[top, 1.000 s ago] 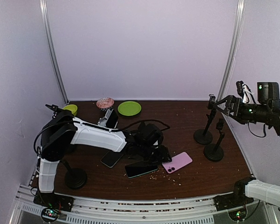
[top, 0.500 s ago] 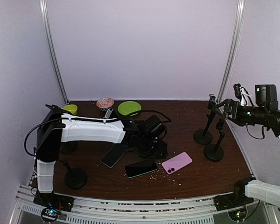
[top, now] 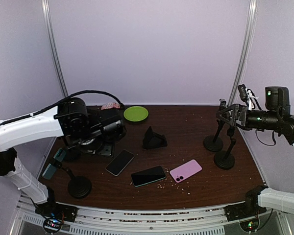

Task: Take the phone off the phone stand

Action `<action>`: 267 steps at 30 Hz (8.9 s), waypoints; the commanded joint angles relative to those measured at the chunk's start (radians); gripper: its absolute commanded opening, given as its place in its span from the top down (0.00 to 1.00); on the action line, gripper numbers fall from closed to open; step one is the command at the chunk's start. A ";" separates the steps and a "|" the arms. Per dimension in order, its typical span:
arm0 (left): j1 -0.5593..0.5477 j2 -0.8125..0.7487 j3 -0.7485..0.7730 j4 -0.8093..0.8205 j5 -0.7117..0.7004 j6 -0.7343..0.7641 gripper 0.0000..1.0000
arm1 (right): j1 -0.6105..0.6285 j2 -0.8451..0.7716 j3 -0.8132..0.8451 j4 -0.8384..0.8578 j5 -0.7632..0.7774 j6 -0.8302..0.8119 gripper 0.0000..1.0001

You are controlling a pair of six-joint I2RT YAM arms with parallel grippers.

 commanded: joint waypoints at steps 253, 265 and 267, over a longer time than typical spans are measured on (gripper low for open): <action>0.183 0.173 0.064 0.914 0.380 0.328 1.00 | 0.719 0.192 -0.090 0.520 0.540 -0.466 1.00; 0.201 0.178 0.071 0.890 0.377 0.345 1.00 | 0.719 0.189 -0.089 0.514 0.559 -0.478 1.00; 0.207 0.178 0.067 0.888 0.381 0.348 1.00 | 0.719 0.189 -0.086 0.507 0.562 -0.484 1.00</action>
